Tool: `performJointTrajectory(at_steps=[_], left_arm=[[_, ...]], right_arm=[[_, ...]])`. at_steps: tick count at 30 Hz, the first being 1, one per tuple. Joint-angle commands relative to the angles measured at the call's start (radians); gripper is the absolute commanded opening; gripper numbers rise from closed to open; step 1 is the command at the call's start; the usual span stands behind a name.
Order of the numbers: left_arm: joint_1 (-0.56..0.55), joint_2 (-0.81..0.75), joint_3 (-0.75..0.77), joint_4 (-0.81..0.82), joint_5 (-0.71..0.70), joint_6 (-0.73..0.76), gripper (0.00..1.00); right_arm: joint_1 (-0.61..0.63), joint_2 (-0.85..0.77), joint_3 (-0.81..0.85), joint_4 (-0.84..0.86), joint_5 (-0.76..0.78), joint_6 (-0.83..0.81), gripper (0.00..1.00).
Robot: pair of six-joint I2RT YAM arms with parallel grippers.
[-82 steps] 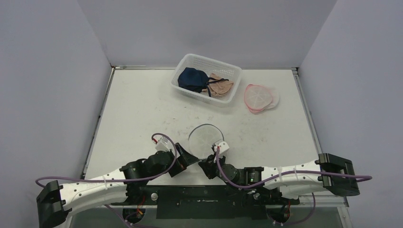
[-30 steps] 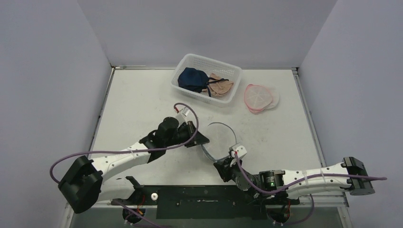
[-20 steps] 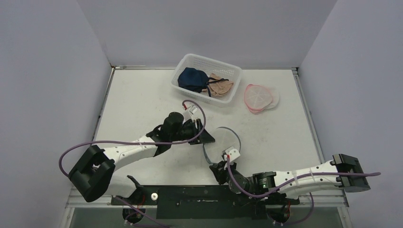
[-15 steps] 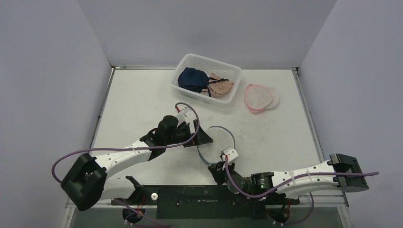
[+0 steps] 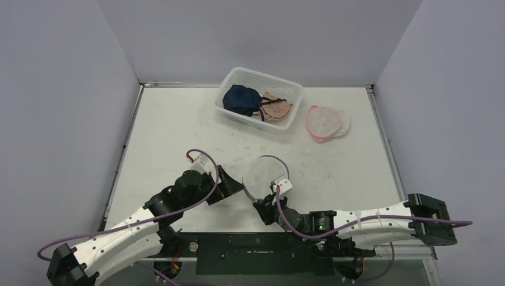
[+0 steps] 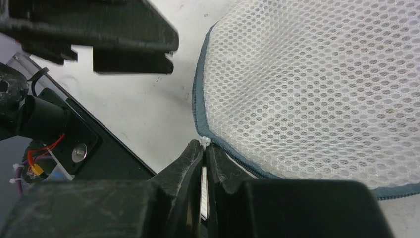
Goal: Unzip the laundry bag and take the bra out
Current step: Unzip the laundry bag at the center of the board.
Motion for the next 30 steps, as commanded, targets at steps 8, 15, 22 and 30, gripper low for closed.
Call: performJointTrajectory(at_steps=[8, 15, 22, 30], left_arm=[[-0.248, -0.056, -0.06, 0.047, -0.329, -0.324, 0.96], [-0.266, 0.054, -0.05, 0.138, -0.358, -0.381, 0.84], [-0.266, 0.069, -0.056, 0.194, -0.381, -0.396, 0.47], [-0.266, 0.076, -0.051, 0.188, -0.391, -0.392, 0.18]], right_arm=[[-0.039, 0.127, 0.09, 0.119, -0.121, -0.063, 0.05], [-0.04, 0.137, 0.093, 0.125, -0.128, -0.069, 0.05], [-0.041, 0.12, 0.074, 0.119, -0.122, -0.061, 0.05], [-0.038, 0.116, 0.068, 0.114, -0.116, -0.059, 0.05]])
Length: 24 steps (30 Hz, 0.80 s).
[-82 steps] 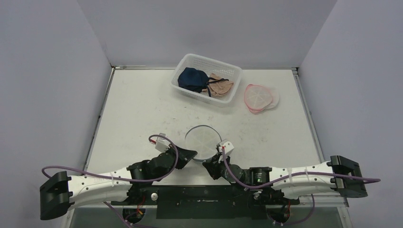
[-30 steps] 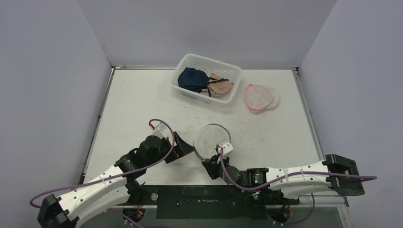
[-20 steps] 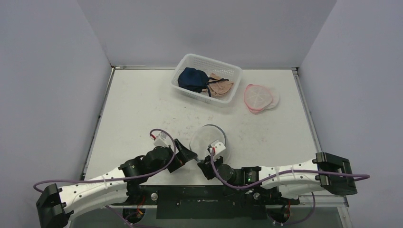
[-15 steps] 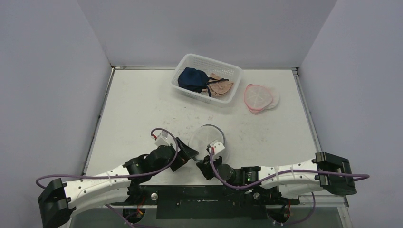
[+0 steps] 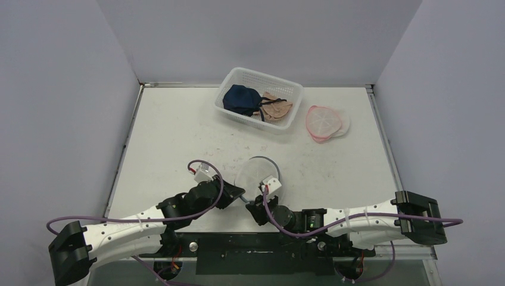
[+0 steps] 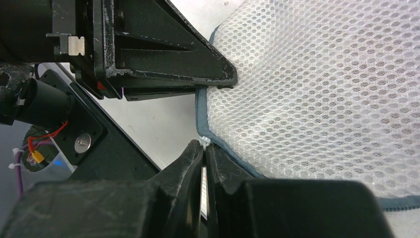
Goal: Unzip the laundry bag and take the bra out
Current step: Unzip the laundry bag at the center of the board.
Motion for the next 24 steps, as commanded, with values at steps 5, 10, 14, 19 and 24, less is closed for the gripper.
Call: performJointTrajectory(at_steps=[5, 10, 14, 19, 24], left_arm=[[-0.005, 0.006, 0.038, 0.053, -0.039, 0.021, 0.0], [0.001, 0.001, 0.039, 0.055, -0.028, 0.059, 0.0], [0.012, 0.003, 0.038, 0.07, 0.003, 0.089, 0.0], [0.029, 0.007, 0.021, 0.112, 0.043, 0.116, 0.0], [0.09, 0.032, 0.024, 0.157, 0.147, 0.18, 0.0]], right_arm=[[-0.001, -0.049, 0.001, 0.004, 0.036, 0.003, 0.05], [-0.001, -0.114, -0.025, -0.087, 0.094, 0.023, 0.05], [-0.011, -0.193, -0.046, -0.2, 0.165, 0.054, 0.05], [-0.018, -0.285, -0.075, -0.283, 0.214, 0.088, 0.05], [0.0, -0.333, -0.082, -0.337, 0.234, 0.05, 0.05]])
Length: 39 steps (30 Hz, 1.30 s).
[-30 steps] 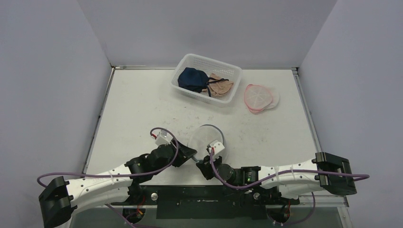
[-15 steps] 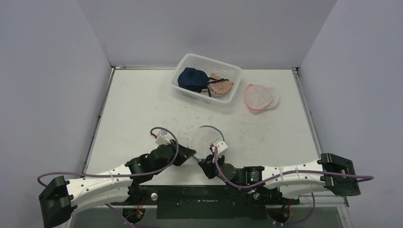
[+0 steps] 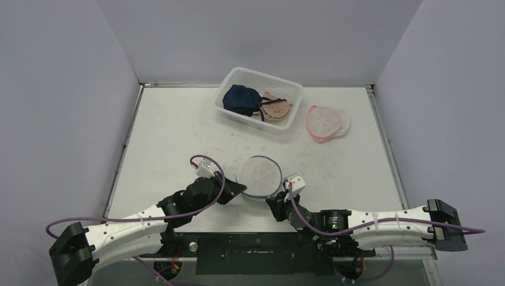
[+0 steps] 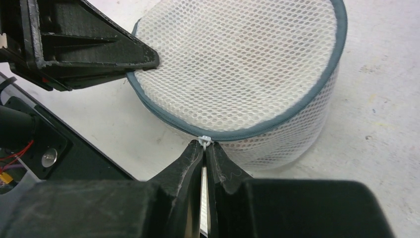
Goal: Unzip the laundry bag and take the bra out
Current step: Unzip the laundry bag at the center of the board.
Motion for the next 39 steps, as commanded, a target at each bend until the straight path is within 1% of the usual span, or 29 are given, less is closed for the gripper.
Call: performJointTrajectory(at_steps=[1, 3, 5, 8, 13, 17, 18, 19, 20, 22, 24, 26, 28, 29, 30, 32, 39], left_arm=[[0.072, 0.029, 0.028, 0.07, 0.13, 0.108, 0.0], [0.129, 0.064, 0.048, 0.096, 0.225, 0.16, 0.0], [0.189, 0.106, 0.076, 0.112, 0.35, 0.209, 0.0], [0.26, 0.184, 0.147, 0.103, 0.472, 0.289, 0.0], [0.306, 0.325, 0.295, 0.037, 0.574, 0.407, 0.0], [0.328, 0.405, 0.354, 0.034, 0.602, 0.425, 0.0], [0.329, 0.42, 0.359, 0.041, 0.609, 0.425, 0.02], [0.33, 0.431, 0.361, 0.048, 0.615, 0.424, 0.08], [0.33, 0.44, 0.361, 0.05, 0.617, 0.422, 0.17], [0.33, 0.44, 0.35, 0.058, 0.616, 0.412, 0.46], [0.331, 0.417, 0.325, 0.047, 0.596, 0.399, 0.65], [0.331, 0.373, 0.297, 0.025, 0.569, 0.385, 0.8], [0.331, 0.306, 0.256, 0.015, 0.55, 0.352, 0.91], [0.33, 0.271, 0.232, 0.011, 0.54, 0.332, 0.95], [0.33, 0.233, 0.206, 0.002, 0.525, 0.312, 0.97], [0.328, 0.154, 0.166, -0.046, 0.493, 0.279, 0.96], [0.315, -0.176, 0.053, -0.318, 0.355, 0.156, 0.96]], right_arm=[[0.012, -0.049, -0.008, -0.088, 0.084, -0.027, 0.05], [0.016, -0.069, -0.01, -0.094, 0.072, -0.049, 0.05], [0.02, -0.086, -0.012, -0.083, 0.051, -0.07, 0.05], [0.028, -0.08, -0.008, -0.046, 0.022, -0.093, 0.05], [0.042, -0.013, 0.017, 0.045, -0.001, -0.11, 0.05], [0.049, 0.054, 0.028, 0.13, -0.027, -0.113, 0.05], [0.049, 0.072, 0.032, 0.147, -0.032, -0.113, 0.05], [0.05, 0.087, 0.035, 0.163, -0.036, -0.11, 0.05], [0.05, 0.102, 0.036, 0.177, -0.04, -0.109, 0.05], [0.051, 0.126, 0.041, 0.201, -0.046, -0.101, 0.05], [0.049, 0.146, 0.046, 0.221, -0.053, -0.097, 0.05], [0.049, 0.161, 0.056, 0.229, -0.055, -0.092, 0.05], [0.047, 0.171, 0.065, 0.237, -0.058, -0.09, 0.05], [0.045, 0.176, 0.068, 0.241, -0.061, -0.088, 0.05], [0.043, 0.178, 0.073, 0.245, -0.064, -0.089, 0.05], [0.036, 0.188, 0.086, 0.253, -0.075, -0.091, 0.05], [0.01, 0.241, 0.123, 0.287, -0.118, -0.112, 0.05]])
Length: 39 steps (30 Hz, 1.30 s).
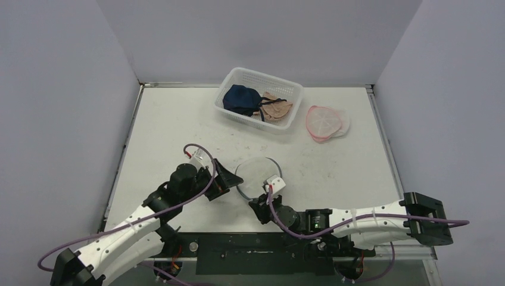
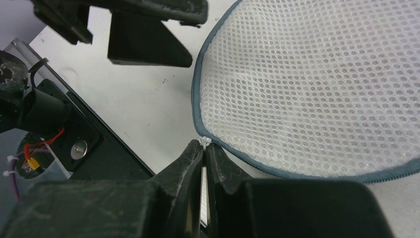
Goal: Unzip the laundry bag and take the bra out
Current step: Unzip the laundry bag at the center of the board.
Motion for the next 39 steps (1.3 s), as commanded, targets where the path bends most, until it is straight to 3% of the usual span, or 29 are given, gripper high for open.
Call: performJointTrajectory(at_steps=[1, 4, 8, 12, 16, 19, 26, 31, 39], left_arm=[[-0.012, -0.182, -0.048, -0.189, -0.119, -0.107, 0.96], [-0.035, -0.278, -0.091, -0.202, -0.152, -0.178, 0.96], [-0.128, -0.309, -0.151, -0.075, -0.244, -0.304, 0.96], [-0.273, -0.18, -0.126, 0.028, -0.374, -0.335, 0.96], [-0.321, -0.04, -0.091, 0.087, -0.409, -0.356, 0.98], [-0.325, -0.015, -0.103, 0.167, -0.427, -0.376, 0.82], [-0.332, -0.059, -0.121, 0.158, -0.487, -0.394, 0.51], [-0.331, -0.058, -0.126, 0.142, -0.502, -0.402, 0.18], [-0.331, -0.059, -0.123, 0.125, -0.519, -0.384, 0.0]], right_arm=[[-0.02, 0.033, 0.057, 0.082, -0.039, -0.015, 0.05], [-0.032, 0.06, 0.065, 0.101, -0.06, -0.019, 0.05], [-0.036, 0.1, 0.076, 0.117, -0.076, -0.028, 0.05], [-0.036, 0.126, 0.077, 0.123, -0.085, -0.031, 0.05], [-0.035, 0.138, 0.08, 0.12, -0.089, -0.033, 0.05], [-0.031, 0.132, 0.075, 0.114, -0.084, -0.032, 0.05], [-0.025, 0.1, 0.043, 0.108, -0.071, -0.015, 0.05], [-0.026, 0.096, 0.039, 0.111, -0.07, -0.012, 0.05], [-0.02, 0.042, 0.038, 0.032, -0.043, -0.013, 0.05]])
